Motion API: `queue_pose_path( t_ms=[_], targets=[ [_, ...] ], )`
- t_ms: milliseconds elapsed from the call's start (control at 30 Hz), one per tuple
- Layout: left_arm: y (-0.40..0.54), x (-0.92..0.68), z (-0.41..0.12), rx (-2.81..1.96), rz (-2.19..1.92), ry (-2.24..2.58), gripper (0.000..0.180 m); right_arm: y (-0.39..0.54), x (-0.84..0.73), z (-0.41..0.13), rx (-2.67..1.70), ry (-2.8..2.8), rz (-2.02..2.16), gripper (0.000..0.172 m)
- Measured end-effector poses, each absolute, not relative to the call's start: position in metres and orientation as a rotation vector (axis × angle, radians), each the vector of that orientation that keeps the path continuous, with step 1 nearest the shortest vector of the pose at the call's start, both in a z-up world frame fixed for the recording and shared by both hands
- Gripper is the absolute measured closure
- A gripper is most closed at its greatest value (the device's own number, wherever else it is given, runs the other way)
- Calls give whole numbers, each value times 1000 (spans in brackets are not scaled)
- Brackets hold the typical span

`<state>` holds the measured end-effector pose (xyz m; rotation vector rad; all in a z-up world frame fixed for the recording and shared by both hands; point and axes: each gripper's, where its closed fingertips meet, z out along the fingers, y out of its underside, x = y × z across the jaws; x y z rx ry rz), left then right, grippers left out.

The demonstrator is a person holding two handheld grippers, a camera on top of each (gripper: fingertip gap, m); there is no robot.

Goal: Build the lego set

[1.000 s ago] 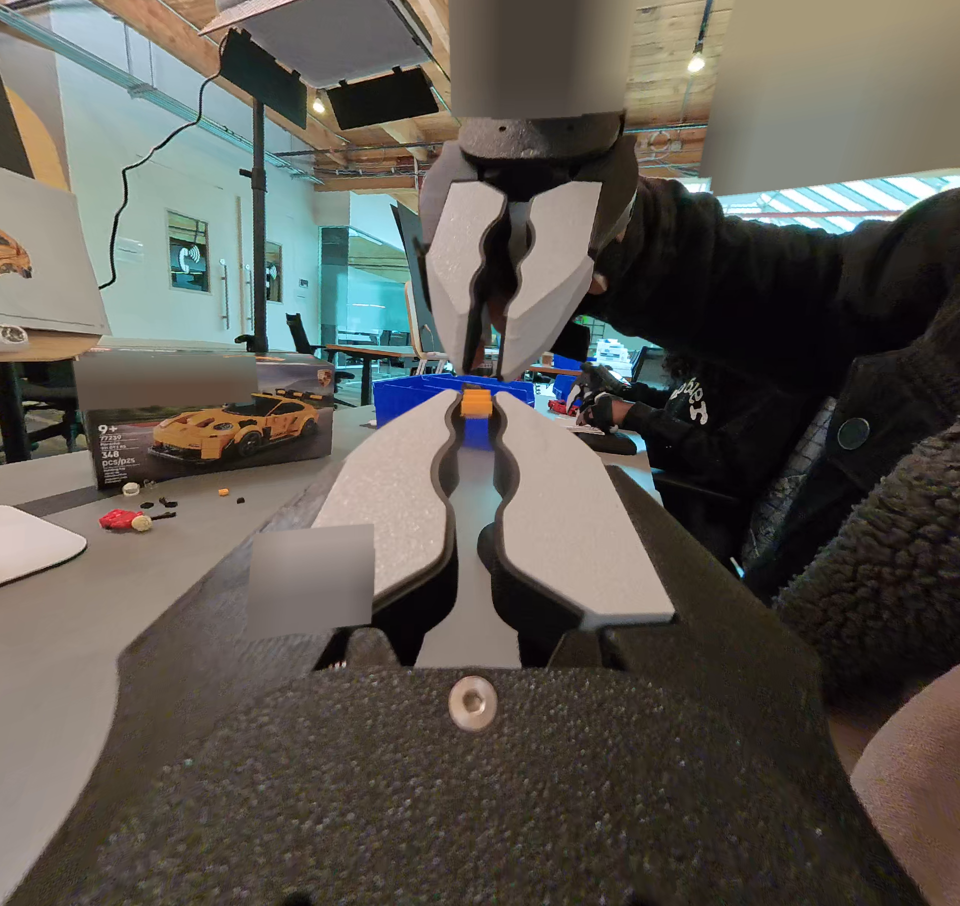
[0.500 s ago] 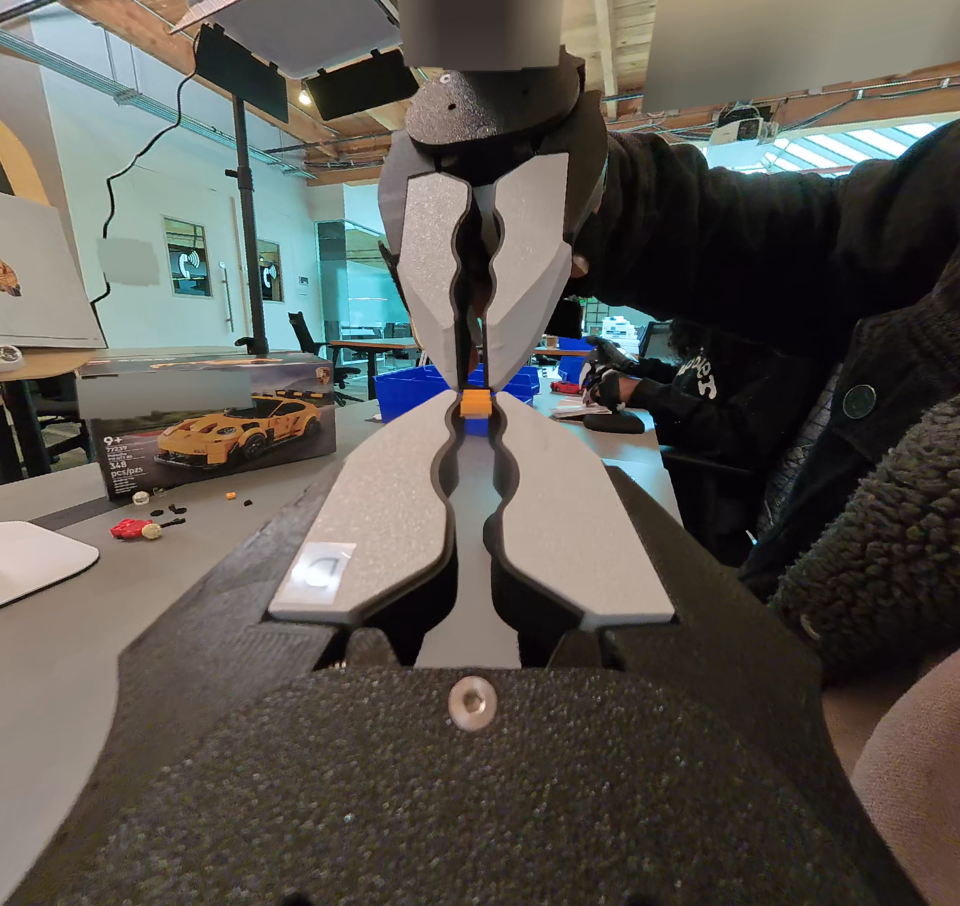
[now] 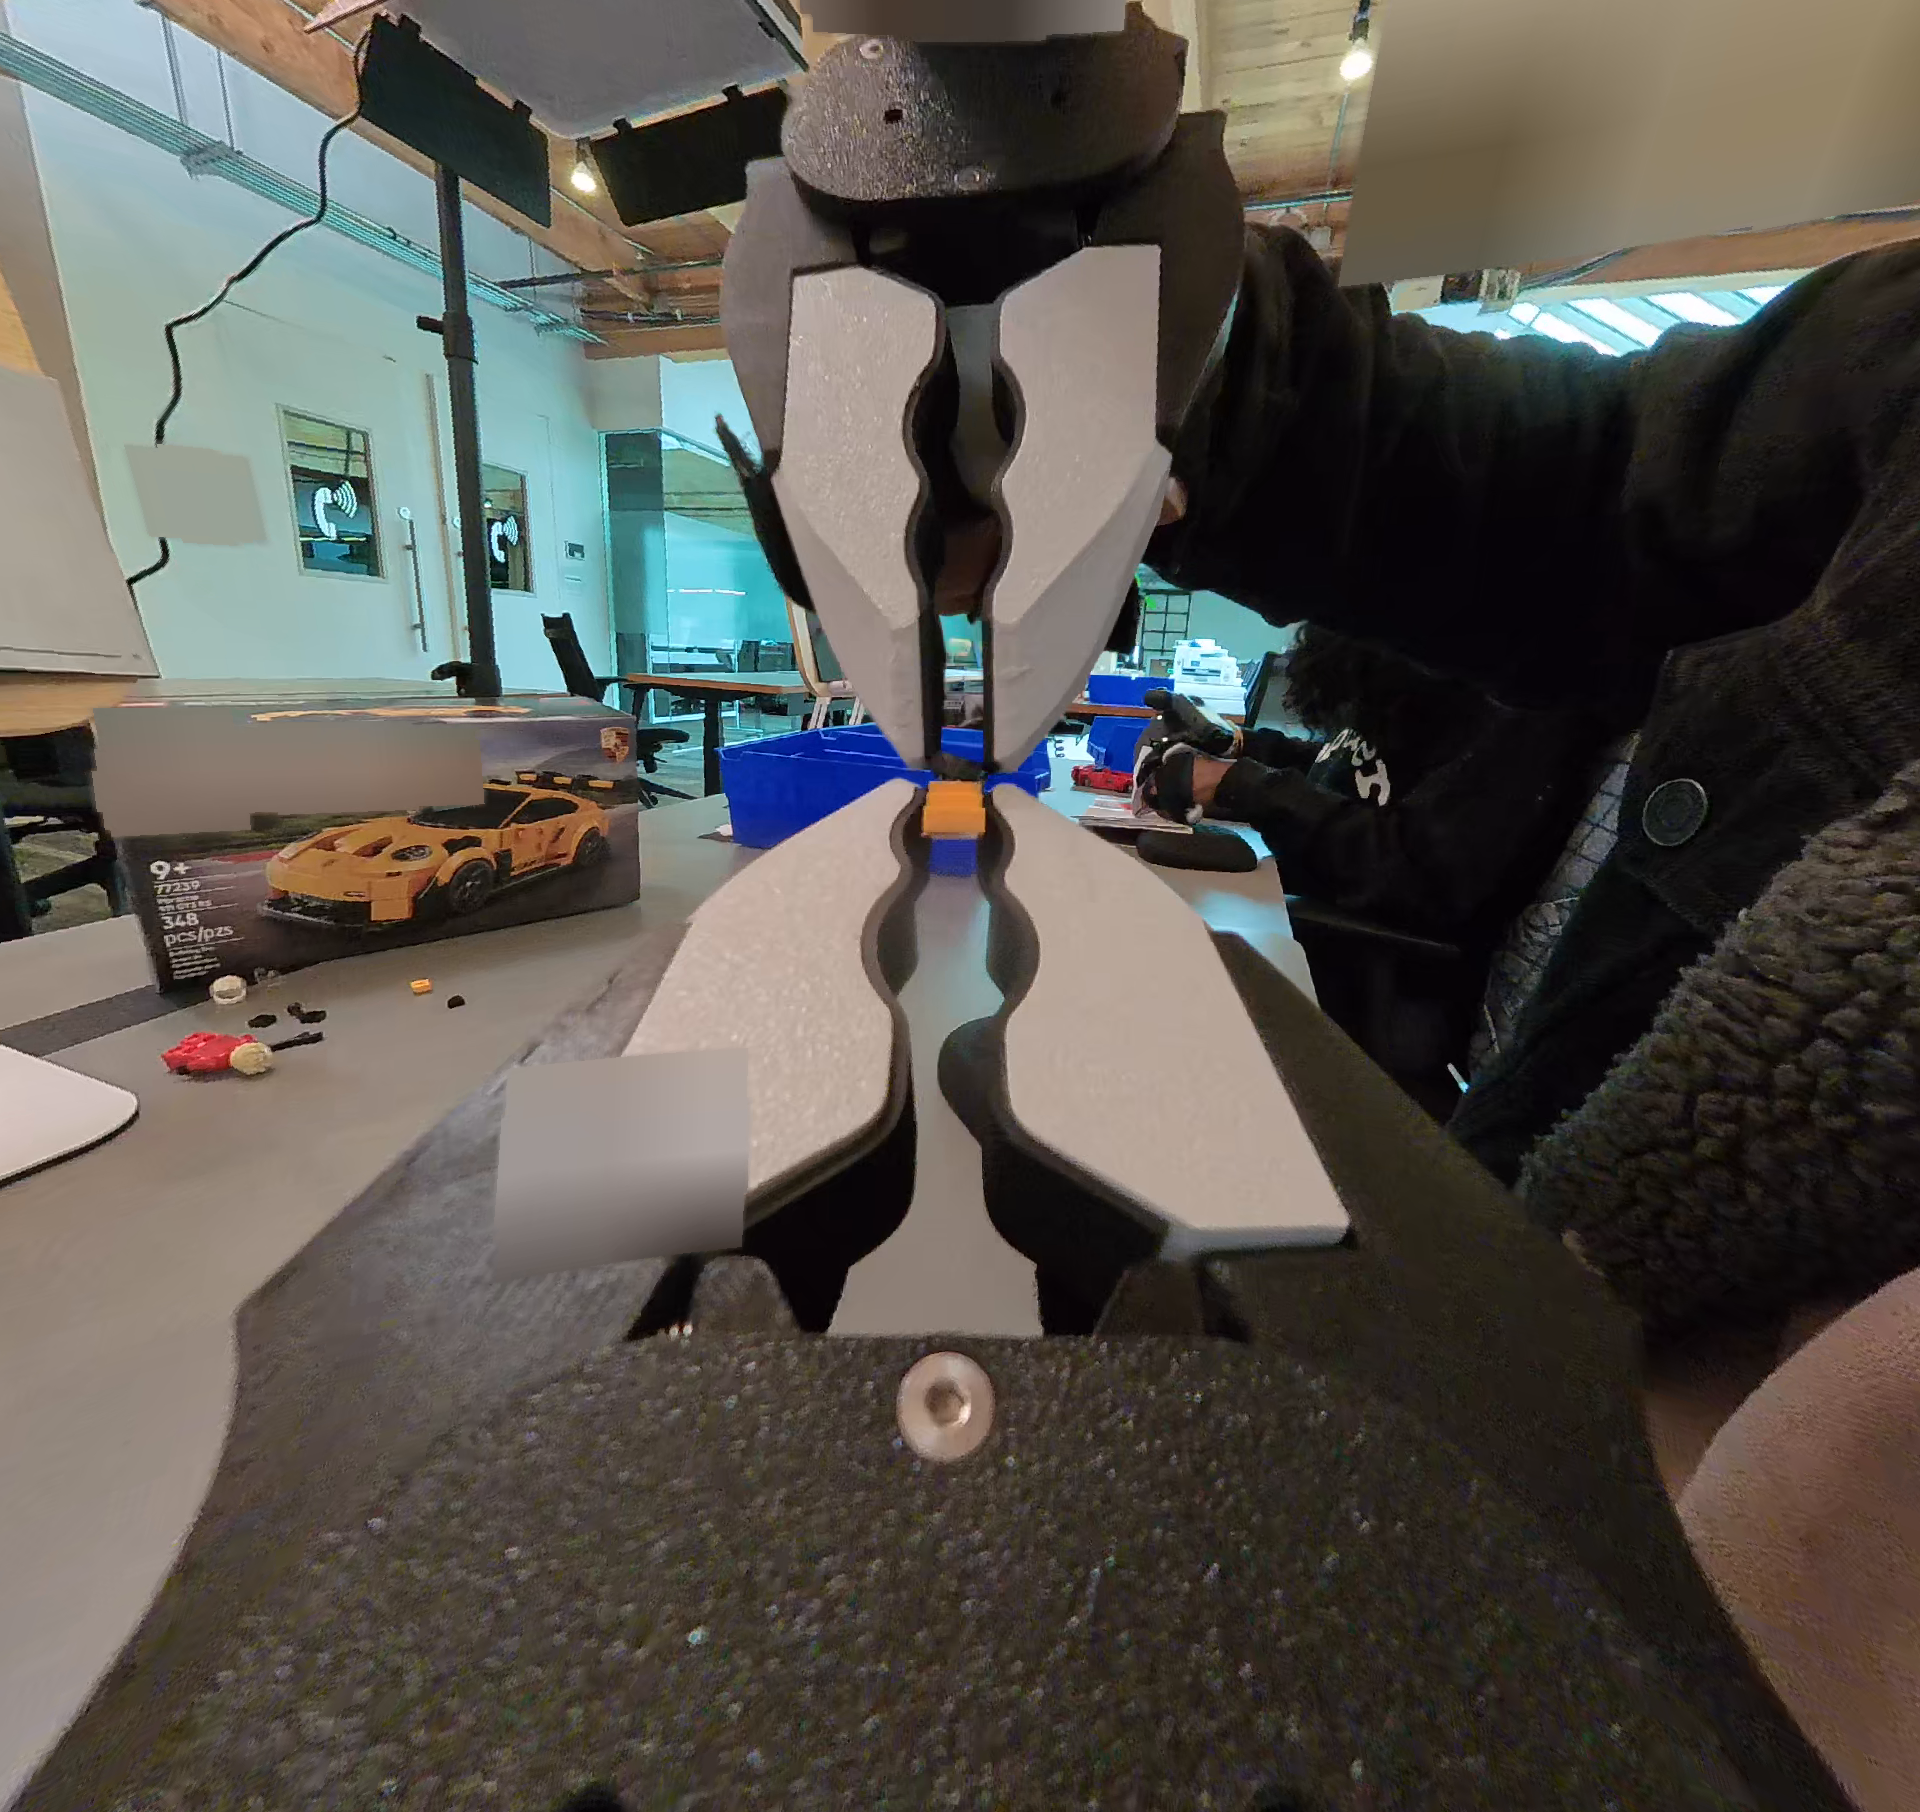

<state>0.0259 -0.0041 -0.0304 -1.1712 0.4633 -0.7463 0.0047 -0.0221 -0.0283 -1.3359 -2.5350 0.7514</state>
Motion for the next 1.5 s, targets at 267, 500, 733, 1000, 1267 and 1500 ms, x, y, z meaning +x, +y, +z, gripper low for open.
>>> queue_pose_path(
  t_ms=[267,500,733,1000,1267,1500],
  targets=[
    [-8,26,-28,-1148,-769,467,172,-25,6,-28,-1334,-2614,741,164],
    [-11,27,-25,-1128,-803,469,172,-26,6,-26,-1319,-2636,742,161],
    [-12,26,-23,-1118,-838,459,172,-27,5,-22,-1285,-2619,759,160],
    [-13,15,-14,-1099,-1038,382,172,-27,4,-7,-1033,-2433,744,151],
    [-12,12,-6,-1134,-1231,349,172,-23,-2,-15,-592,-2044,364,134],
    [-17,18,-3,-1147,-1342,365,173,-20,-6,-17,-499,-1891,282,136]
  ],
)
